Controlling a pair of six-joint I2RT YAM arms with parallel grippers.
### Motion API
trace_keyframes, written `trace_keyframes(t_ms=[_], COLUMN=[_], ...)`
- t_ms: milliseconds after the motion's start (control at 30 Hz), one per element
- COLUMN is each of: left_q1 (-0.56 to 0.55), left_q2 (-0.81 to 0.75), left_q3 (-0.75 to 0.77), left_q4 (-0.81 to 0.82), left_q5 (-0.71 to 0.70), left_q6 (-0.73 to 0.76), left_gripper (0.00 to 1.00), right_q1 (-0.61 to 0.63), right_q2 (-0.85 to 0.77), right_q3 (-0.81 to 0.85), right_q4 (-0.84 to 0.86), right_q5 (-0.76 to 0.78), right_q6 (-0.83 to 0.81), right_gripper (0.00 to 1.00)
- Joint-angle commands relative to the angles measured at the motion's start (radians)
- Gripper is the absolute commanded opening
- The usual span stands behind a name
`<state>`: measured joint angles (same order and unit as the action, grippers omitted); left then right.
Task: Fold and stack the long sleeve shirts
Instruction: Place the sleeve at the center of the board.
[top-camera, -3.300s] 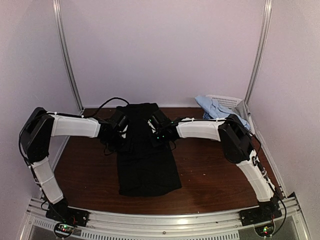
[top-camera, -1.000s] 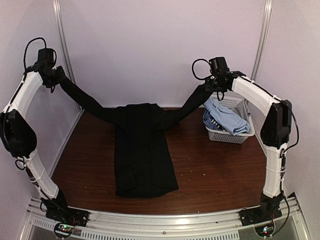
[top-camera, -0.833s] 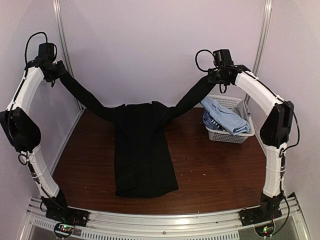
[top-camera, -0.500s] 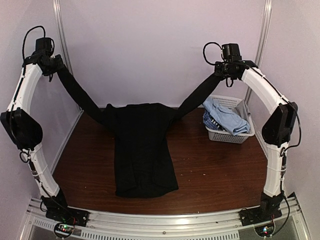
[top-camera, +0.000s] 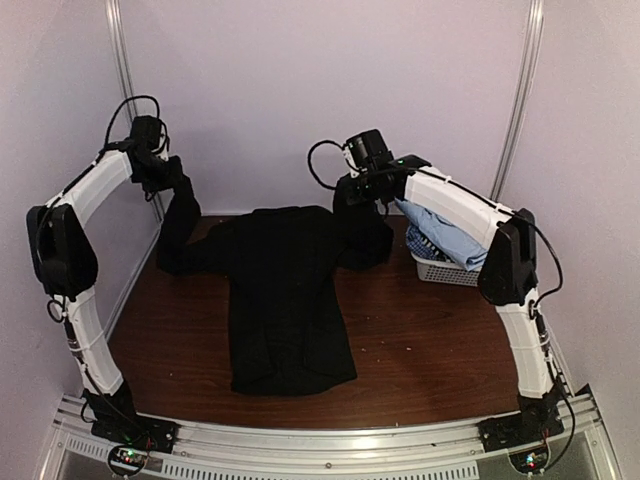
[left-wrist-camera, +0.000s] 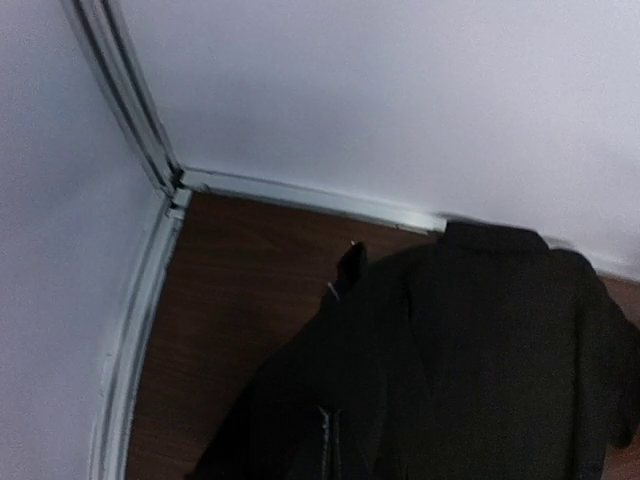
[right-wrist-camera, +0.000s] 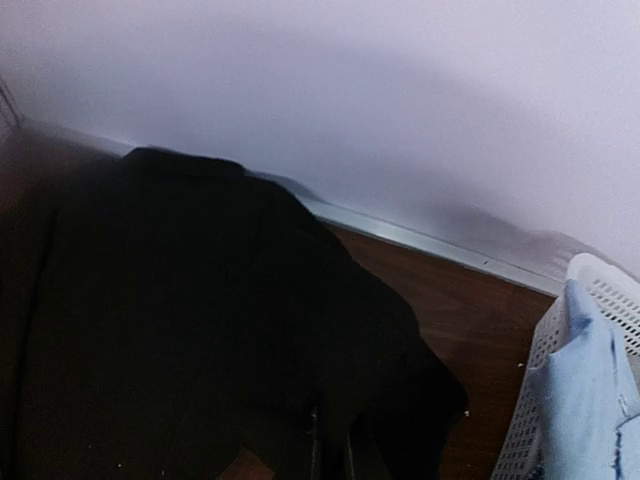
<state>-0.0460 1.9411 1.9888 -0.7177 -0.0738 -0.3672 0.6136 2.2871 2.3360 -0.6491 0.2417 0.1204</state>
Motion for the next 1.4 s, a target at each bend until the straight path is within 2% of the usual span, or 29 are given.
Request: trace_keyframes(t_ms=[0, 100, 233, 533, 767, 1067, 1367], left_q1=[-0.078, -0.110, -0.142, -0.103, -0.037, 0.036, 0.103], left_q2=[0.002, 0.018, 0.068, 0.156, 0.200, 0.256, 0.346], left_q3=[-0.215, -0.324, -0.387, -0.442, -0.494, -0.446, -0.213], left_q4=[0.125, 0.197, 0.254, 0.268, 0.268, 0.206, 0.084], left_q5=[0.070, 0.159, 0.205, 0.132, 0.116, 0.031, -0.063], left_q6=[-0.032, -0.064, -0.099, -0.157, -0.149, -0.125, -0.058], left_gripper=[0.00, 0.04, 0.11, 0.12, 0.12, 0.12, 0.14], right_q1=[0.015, 0.017, 0.012, -0.075, -0.089, -0.176, -0.238], right_q2=[0.076, 0.116, 0.150, 0.218, 0.269, 0.236, 0.205], right_q3=[-0.027, -0.047, -0.098, -0.149, -0.186, -0.283, -0.286], right_q4=[-0.021, -0.014, 0.018, 0.038, 0.029, 0.011, 0.005], right_q5=[0.000, -0.034, -0.053, -0.078, -0.059, 0.047, 0.064], right_q6=[0.028, 0.067, 0.114, 0.165, 0.142, 0.141, 0.097], right_gripper=[0.00, 0.02, 0.06, 0.11, 0.13, 0.13, 0.17])
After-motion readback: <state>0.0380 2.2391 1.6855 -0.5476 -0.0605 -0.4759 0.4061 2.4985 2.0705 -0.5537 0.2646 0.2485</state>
